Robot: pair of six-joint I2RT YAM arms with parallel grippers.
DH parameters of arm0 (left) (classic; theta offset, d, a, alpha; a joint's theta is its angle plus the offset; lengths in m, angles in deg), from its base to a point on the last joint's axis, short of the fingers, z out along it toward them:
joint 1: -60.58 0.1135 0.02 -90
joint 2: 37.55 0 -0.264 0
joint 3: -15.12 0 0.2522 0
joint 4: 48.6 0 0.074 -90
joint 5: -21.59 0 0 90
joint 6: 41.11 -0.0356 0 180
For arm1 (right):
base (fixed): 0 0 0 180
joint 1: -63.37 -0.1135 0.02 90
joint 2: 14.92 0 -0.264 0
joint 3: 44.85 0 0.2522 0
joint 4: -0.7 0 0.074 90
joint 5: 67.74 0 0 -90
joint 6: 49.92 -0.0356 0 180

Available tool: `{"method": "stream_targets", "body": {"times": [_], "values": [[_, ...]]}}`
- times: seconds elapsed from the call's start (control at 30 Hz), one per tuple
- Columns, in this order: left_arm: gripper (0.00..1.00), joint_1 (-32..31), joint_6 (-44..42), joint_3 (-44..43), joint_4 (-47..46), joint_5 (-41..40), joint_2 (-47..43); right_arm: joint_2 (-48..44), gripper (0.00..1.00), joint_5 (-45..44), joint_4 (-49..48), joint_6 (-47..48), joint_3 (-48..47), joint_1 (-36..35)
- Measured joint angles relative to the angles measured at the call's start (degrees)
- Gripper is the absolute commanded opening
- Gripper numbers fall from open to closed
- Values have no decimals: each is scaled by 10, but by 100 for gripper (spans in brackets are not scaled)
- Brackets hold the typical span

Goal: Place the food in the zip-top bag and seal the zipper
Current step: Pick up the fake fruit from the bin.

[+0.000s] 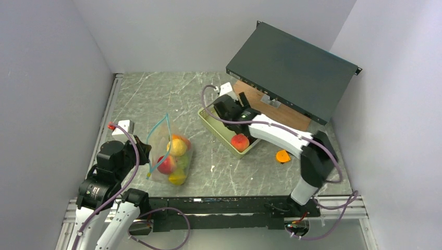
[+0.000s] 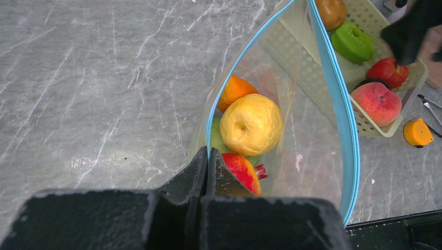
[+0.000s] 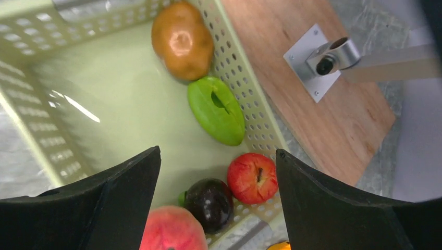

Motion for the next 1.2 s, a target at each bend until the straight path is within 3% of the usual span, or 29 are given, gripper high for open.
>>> {"method": "stream_targets", "body": {"times": [0.17, 0.37, 0.87, 1.07, 1.2], "values": [[0, 0, 0, 0, 0, 0, 0, 161, 82, -24, 64, 0, -89, 12], [0, 0, 0, 0, 0, 0, 0, 268, 82, -46, 109, 17, -171, 23], [0, 0, 0, 0, 0, 0, 0, 303, 81, -29, 127, 30, -189, 71], [0, 0, 0, 0, 0, 0, 0, 319, 69, -14, 125, 16, -192, 78], [0, 0, 0, 0, 0, 0, 0, 340, 67, -18, 125, 4, -192, 77]]}}
